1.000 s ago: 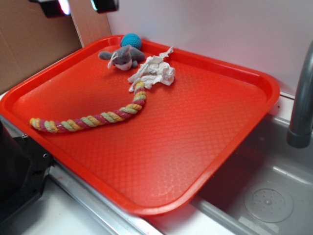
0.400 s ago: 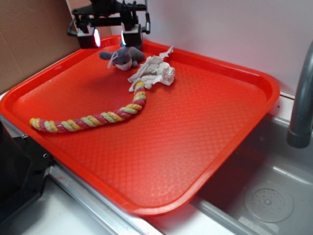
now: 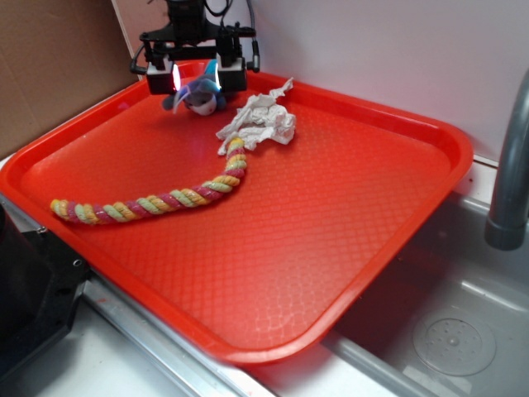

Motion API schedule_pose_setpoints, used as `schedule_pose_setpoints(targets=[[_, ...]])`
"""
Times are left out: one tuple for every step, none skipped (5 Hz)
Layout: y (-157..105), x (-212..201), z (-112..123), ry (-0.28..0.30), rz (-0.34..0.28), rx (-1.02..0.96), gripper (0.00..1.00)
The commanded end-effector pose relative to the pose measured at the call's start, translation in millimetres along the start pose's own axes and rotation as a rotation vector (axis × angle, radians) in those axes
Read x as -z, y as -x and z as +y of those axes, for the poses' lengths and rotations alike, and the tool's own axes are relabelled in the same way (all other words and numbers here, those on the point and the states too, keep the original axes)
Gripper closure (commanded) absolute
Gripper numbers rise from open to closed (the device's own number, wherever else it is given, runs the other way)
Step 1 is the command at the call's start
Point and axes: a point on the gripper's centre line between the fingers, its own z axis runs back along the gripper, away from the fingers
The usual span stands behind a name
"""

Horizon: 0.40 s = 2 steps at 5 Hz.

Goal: Grab the gray animal.

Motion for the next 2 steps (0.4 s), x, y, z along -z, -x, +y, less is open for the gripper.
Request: schedule_pose_setpoints(targets=[[-17.4,1.5,1.8,0.035,-0.006,0.022,0.00],[-17.2,-4.3,3.5,0.051,-0.013,0.055,1.00]])
